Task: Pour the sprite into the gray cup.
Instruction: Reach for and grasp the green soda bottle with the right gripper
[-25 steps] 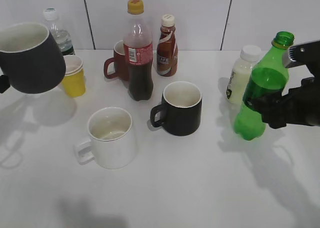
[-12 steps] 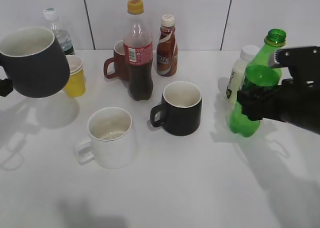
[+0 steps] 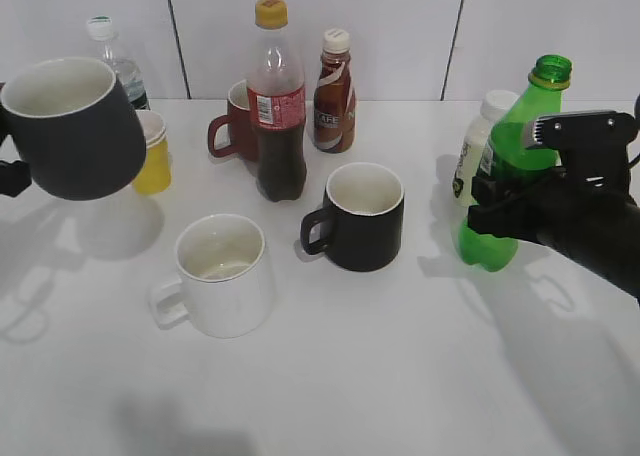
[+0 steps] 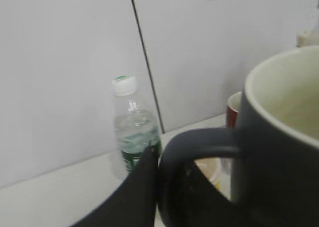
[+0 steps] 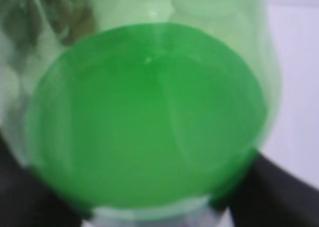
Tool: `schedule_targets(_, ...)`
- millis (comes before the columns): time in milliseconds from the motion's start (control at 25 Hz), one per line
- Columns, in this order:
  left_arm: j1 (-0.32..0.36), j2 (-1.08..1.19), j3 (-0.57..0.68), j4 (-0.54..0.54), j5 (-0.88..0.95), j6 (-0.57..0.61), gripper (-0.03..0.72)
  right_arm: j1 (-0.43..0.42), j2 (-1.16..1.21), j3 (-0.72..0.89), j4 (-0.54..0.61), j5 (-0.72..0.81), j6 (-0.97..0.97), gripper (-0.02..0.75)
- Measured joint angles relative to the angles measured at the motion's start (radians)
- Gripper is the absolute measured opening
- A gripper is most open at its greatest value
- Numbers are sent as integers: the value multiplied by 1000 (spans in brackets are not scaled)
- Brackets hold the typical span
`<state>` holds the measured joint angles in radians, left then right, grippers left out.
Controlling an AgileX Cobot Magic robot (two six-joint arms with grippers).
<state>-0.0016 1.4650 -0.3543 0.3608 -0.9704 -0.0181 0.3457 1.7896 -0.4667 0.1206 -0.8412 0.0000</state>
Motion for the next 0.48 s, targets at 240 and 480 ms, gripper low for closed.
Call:
schedule_targets(240, -127, -50, -5, 2, 154, -56, 52, 37, -135, -18, -22, 235, -139, 375)
schedule_targets(480, -401, -100, -127, 3, 505, -60, 52, 136, -271, -147, 97, 525, -550, 375)
